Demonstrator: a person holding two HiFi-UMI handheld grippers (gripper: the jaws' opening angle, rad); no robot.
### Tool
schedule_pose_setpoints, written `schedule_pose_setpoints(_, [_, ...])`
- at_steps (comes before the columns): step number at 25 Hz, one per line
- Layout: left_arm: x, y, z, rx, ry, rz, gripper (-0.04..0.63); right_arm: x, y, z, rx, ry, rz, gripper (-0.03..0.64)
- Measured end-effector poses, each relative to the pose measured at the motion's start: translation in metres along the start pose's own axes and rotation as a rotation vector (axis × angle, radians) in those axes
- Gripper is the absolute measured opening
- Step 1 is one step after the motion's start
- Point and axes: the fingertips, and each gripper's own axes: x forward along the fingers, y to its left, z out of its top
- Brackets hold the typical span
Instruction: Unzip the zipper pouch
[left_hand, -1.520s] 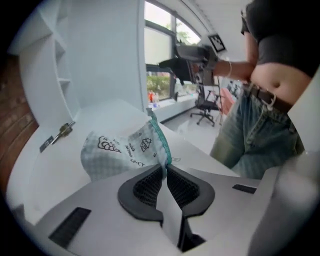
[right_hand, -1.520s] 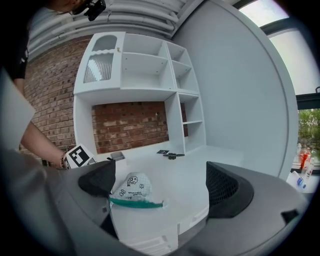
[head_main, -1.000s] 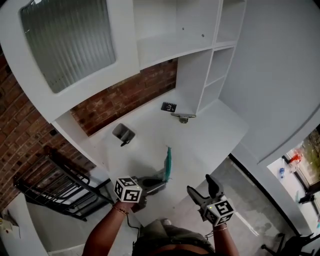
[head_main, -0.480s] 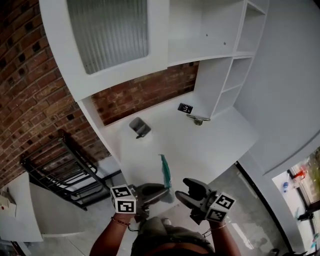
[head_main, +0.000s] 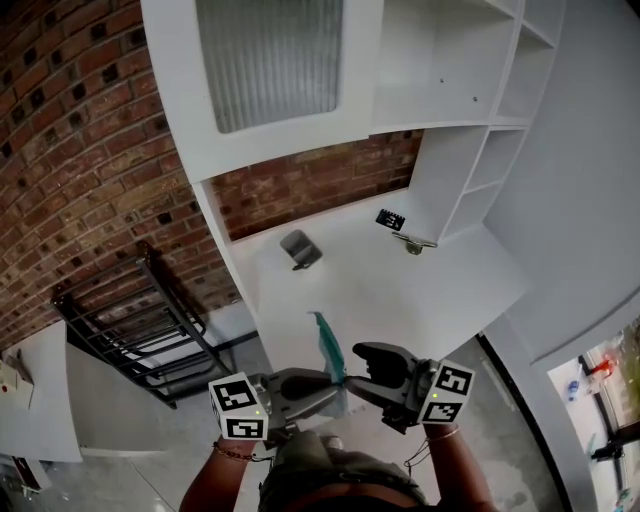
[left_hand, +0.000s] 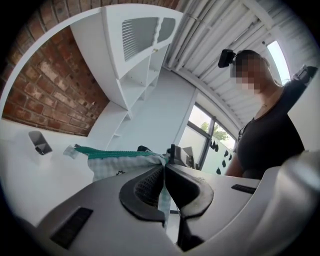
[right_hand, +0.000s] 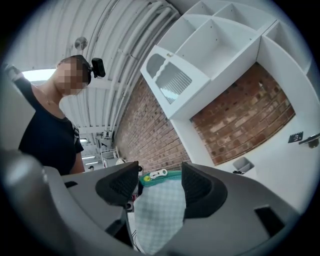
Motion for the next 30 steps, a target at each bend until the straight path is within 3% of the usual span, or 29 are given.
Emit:
schedule_pose_setpoints(5, [-0.003,-0.009,-0.001,0.042,0.041,0.02,0.014,0.012,0.014,-0.005,-0.022,0.055,0.079,0.263])
schedule_pose_setpoints(8, [-0.002,-0.008,-0.006,0.046,0.062,0.05,0.014,0.012,0.021,-0.006,-0.023,0.064,0.102,0.226])
schedule_pose_setpoints(16, [0.009,-0.012,-0.018,0.065,0.101,0.073,0.014,-0.01,0.012,-0.008,0.066,0.023,0.092,0.119])
schedule_pose_setpoints(22, [0.013,-0.012,-0.023,0.004,0.079,0.1,0.014,-0.025,0.011,-0.006,0.113,-0.022,0.085,0.037])
schedule_pose_setpoints(30, [0.019,-0.02,-0.027,-0.002,0.08,0.081,0.014,-0.03,0.017,-0.012,0.057,0.007,0.067,0.007])
